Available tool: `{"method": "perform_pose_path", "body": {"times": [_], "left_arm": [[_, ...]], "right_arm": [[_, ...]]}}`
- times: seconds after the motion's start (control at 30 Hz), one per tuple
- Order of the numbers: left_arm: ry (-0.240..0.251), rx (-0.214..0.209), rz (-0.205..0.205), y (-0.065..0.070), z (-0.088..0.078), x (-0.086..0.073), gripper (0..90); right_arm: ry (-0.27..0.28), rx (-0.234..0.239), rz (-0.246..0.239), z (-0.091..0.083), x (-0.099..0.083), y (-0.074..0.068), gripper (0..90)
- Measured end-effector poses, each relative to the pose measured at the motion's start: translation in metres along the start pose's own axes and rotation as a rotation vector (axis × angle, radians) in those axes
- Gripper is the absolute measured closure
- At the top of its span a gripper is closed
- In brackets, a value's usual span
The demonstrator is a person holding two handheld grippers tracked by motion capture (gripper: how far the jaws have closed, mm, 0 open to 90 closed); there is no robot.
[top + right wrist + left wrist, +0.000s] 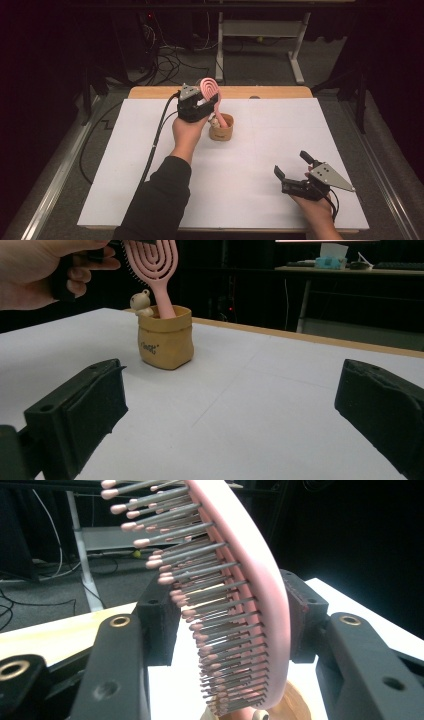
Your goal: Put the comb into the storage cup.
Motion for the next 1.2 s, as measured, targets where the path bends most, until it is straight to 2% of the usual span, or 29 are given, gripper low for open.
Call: {"method": "perform_pose_path", "body": {"times": [0.2,0.27,0.33,0.8,0.87,1.1,1.13,1.2], "left_arm": [[0.007,0.004,-0.006,-0.003,-0.001,-0.002,48.0],[0.003,0.004,-0.018,-0.005,-0.001,-0.003,43.3],[0.006,0.007,-0.022,-0.008,-0.002,-0.004,43.3],[-0.012,0.037,0.017,-0.018,-0.008,-0.008,43.1],[-0.021,0.037,0.011,-0.019,-0.008,-0.009,37.7],[-0.037,0.04,0.027,-0.02,-0.009,-0.011,37.5],[-0.038,0.042,0.027,-0.02,-0.009,-0.011,34.5],[-0.045,0.042,0.025,-0.021,-0.01,-0.011,34.2]], "right_arm": [[-0.001,-0.001,-0.001,0.0,0.0,0.0,0.2],[-0.002,0.0,-0.001,0.0,0.0,0.0,0.3],[-0.003,0.0,-0.002,0.0,0.0,0.0,0.4],[-0.008,0.001,-0.006,0.002,-0.001,-0.001,0.3],[-0.009,0.001,-0.006,0.002,-0.001,-0.001,0.3],[-0.009,0.002,-0.005,0.002,-0.001,-0.002,0.3],[-0.009,0.003,-0.006,0.002,-0.001,-0.002,0.3],[-0.009,0.003,-0.007,0.003,-0.001,-0.002,0.3]]}}
Point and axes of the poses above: each handheld gripper's, and its own axes: z roughly forward along the jaws, x roughly out of its top, y roughly to its right, the point moved 7 cm from there along z, roughly forward along the jaws, and after that the axes turned 13 degrees about -z, right-handed, at the moved point
